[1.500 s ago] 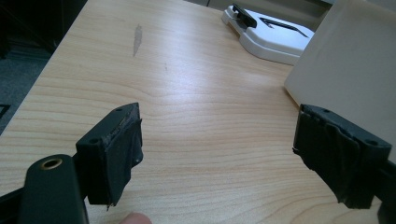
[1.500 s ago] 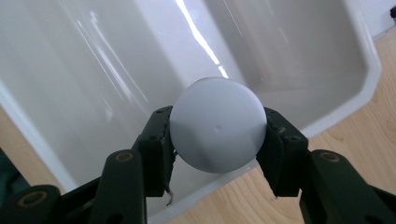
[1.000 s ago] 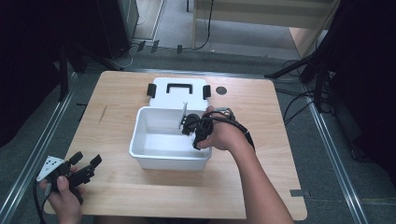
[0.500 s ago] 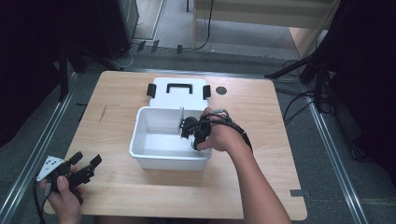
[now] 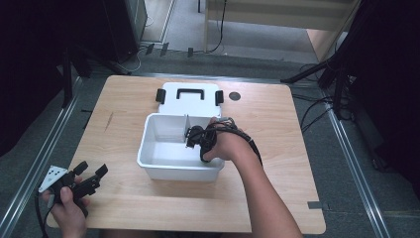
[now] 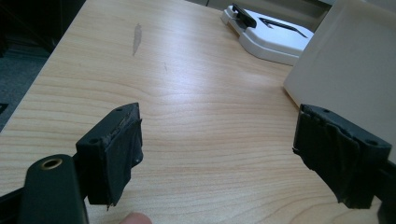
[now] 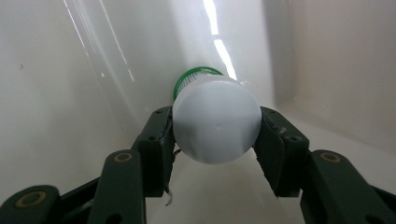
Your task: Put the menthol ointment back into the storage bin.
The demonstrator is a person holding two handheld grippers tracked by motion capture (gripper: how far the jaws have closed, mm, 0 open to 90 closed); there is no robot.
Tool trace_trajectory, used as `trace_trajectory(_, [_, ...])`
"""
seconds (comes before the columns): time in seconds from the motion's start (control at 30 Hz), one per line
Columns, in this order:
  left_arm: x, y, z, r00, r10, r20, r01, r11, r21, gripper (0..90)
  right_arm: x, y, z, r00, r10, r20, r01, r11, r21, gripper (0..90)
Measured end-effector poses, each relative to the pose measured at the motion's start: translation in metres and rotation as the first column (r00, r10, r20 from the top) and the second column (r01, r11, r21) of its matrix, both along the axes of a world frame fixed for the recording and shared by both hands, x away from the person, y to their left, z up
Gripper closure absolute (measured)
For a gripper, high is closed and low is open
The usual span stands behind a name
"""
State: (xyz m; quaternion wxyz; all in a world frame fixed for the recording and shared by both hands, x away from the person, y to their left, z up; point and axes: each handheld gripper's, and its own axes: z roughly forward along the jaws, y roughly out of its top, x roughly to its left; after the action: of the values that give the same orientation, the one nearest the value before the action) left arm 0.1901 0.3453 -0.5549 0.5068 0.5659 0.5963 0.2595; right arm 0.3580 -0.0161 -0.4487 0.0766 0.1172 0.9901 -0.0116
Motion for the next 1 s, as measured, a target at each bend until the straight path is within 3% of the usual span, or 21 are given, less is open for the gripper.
trace_trajectory(0.3, [0.0, 0.0002, 0.0, 1.0, 0.0, 0.0, 0.0, 1.0, -0.001, 16.1, -0.0029, 0.0046, -0.0038, 0.9997, 0.02, 0.012, -0.018, 0.996, -0.083, 50.6])
trace_trajectory(0.83, [0.0, 0.0002, -0.0001, 1.0, 0.0, 0.0, 0.0, 1.0, -0.002, 16.1, -0.0023, 0.0034, -0.0032, 0.9997, 0.022, 0.012, -0.022, 0.997, -0.073, 51.5])
trace_trajectory(1.0, [0.0, 0.0003, -0.0001, 1.0, -0.001, 0.001, 0.001, 1.0, -0.003, 16.1, -0.0031, 0.0026, -0.0019, 0.9998, 0.019, -0.001, -0.02, 0.998, -0.058, 47.2])
